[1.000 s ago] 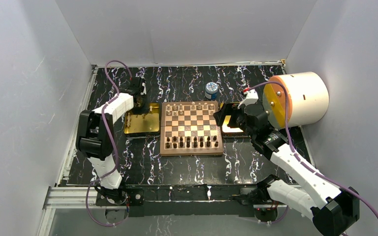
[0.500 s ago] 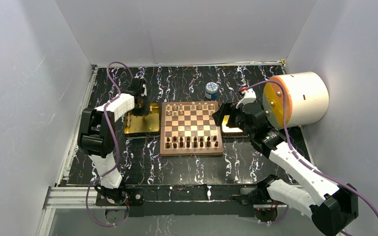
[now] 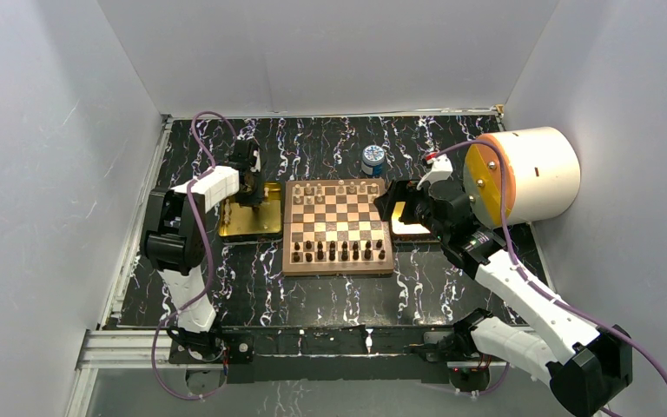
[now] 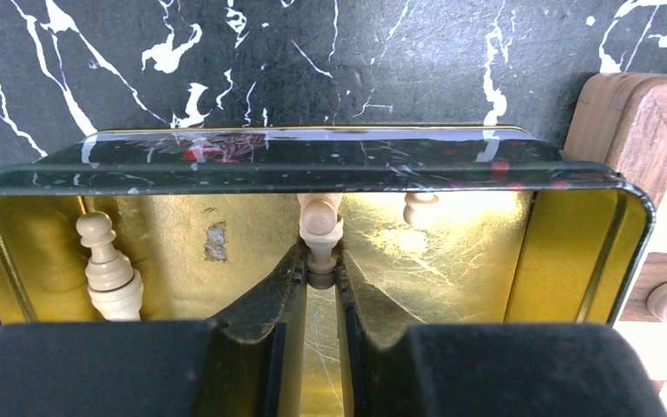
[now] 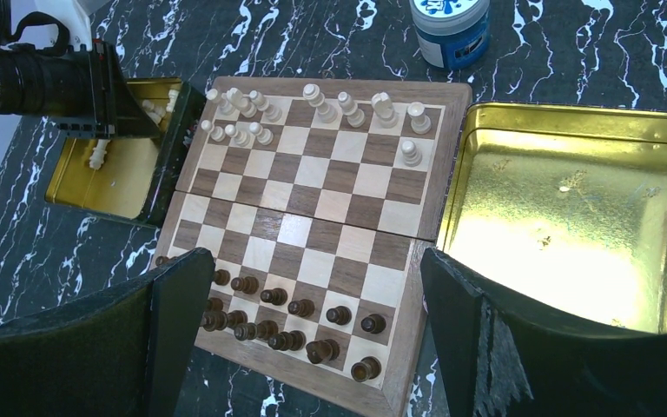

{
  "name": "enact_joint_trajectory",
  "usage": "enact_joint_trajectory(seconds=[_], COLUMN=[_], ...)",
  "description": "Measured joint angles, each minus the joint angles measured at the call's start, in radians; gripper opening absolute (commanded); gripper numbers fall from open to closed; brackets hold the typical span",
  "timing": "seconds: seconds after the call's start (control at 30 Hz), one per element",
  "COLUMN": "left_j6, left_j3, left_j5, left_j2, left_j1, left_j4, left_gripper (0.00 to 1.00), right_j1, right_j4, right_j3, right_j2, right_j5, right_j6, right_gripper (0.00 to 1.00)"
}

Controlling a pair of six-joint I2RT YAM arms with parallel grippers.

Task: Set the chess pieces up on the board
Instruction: Pick up the chess piece from the storage box.

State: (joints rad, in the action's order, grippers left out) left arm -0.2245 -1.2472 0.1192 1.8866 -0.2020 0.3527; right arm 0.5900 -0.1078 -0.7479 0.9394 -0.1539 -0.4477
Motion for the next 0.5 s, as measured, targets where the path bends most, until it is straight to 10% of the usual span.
enact_joint_trajectory(seconds=[0.5], left_j6=[-0.003], left_j3=[-0.005], left_j5=[0.003], left_j2=[-0.117], left_j1=[0.0], left_j4=[0.153], left_gripper=[0.06], right_j1=[0.0], right_j4=[-0.002], right_j3=[0.0], right_j2=[0.016], right_j5=[0.041], right_j6=[-0.024], right_gripper=[0.99])
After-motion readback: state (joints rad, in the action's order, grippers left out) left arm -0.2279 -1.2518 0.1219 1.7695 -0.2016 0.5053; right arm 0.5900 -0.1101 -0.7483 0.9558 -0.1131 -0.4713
